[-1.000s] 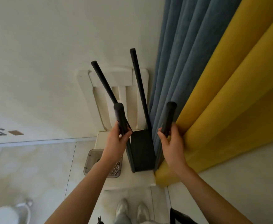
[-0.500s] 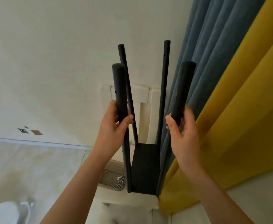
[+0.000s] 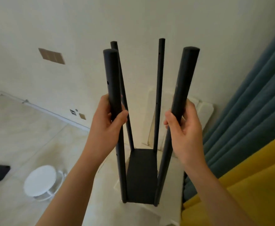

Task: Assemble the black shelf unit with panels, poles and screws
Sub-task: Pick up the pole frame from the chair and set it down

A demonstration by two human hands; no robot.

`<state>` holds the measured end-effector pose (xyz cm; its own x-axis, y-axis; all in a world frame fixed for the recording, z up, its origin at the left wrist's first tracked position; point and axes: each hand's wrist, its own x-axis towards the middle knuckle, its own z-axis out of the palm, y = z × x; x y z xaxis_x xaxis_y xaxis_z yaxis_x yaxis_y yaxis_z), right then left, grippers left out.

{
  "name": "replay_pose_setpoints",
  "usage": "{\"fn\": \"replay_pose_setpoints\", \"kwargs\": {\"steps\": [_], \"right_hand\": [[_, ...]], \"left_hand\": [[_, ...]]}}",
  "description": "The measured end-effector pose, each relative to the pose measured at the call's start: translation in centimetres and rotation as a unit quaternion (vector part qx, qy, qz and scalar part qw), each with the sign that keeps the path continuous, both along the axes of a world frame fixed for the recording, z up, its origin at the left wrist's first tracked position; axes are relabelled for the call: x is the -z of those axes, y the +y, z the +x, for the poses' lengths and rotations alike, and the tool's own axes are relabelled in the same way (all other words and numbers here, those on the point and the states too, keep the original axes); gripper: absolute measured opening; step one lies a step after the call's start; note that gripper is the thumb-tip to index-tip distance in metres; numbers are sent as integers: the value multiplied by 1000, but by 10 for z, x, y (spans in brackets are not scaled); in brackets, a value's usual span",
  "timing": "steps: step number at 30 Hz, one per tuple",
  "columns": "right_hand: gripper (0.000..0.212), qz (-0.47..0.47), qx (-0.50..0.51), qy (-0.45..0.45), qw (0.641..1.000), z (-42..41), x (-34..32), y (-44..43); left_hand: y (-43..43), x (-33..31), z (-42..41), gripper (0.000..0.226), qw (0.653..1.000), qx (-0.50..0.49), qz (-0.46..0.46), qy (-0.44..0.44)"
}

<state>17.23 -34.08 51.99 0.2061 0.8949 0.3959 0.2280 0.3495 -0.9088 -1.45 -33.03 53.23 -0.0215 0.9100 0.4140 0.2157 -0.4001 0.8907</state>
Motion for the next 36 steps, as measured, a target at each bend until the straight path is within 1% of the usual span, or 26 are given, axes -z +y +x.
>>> {"fn": "replay_pose_setpoints", "kwargs": {"steps": [5, 9, 15, 23, 30, 36], "right_hand": [[40, -4, -75, 4, 997, -75, 1, 15], [38, -23, -125, 9, 992, -143, 5, 22], [40, -53, -168, 13, 984, -241, 20, 29], [32, -97, -233, 8, 968, -353, 47, 46], [26, -155, -284, -19, 946, -414, 74, 97], [33, -200, -319, -80, 923, -455, 94, 174]], "left_hand": [[-13, 0, -76, 35, 998, -69, -3, -7], [-21, 6, -142, 33, 993, -121, -15, -6], [-31, 22, -237, 32, 984, -172, -39, -3], [-33, 54, -343, 35, 967, -239, -87, -25], [-3, 88, -403, 33, 948, -283, -144, -27], [55, 115, -443, 27, 926, -322, -198, -6]]}}
